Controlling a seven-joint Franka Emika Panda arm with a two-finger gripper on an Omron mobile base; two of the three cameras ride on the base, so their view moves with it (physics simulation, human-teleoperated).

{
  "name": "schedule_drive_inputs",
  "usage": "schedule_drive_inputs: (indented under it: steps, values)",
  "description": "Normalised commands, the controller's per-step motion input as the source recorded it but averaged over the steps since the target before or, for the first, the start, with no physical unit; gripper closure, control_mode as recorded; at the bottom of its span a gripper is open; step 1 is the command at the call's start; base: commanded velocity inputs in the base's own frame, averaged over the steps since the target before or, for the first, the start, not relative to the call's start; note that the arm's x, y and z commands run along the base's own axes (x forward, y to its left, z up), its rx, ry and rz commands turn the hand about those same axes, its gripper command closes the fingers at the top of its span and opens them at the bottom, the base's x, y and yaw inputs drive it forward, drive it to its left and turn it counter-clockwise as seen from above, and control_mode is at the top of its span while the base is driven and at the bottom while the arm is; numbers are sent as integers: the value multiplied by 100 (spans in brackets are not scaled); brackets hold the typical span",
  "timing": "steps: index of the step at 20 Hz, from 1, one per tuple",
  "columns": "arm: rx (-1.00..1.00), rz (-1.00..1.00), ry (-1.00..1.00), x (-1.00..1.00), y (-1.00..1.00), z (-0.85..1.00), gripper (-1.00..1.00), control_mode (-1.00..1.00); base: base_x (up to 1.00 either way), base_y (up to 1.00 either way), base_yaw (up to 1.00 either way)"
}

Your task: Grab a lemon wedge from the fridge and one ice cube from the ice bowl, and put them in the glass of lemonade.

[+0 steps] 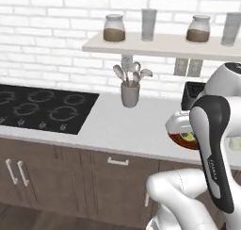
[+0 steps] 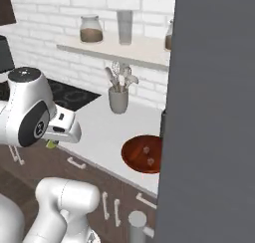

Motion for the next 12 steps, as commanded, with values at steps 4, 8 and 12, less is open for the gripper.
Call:
schedule_drive_inputs:
  steps: [4, 8, 12]
  values:
    - [0, 0, 0, 0, 0, 0, 100, 100, 25, 0, -89]
    - [0, 0, 0, 0, 0, 0, 100, 100, 30, 0, -85]
    - [0, 0, 0, 0, 0, 0, 100, 100, 17, 0, -86]
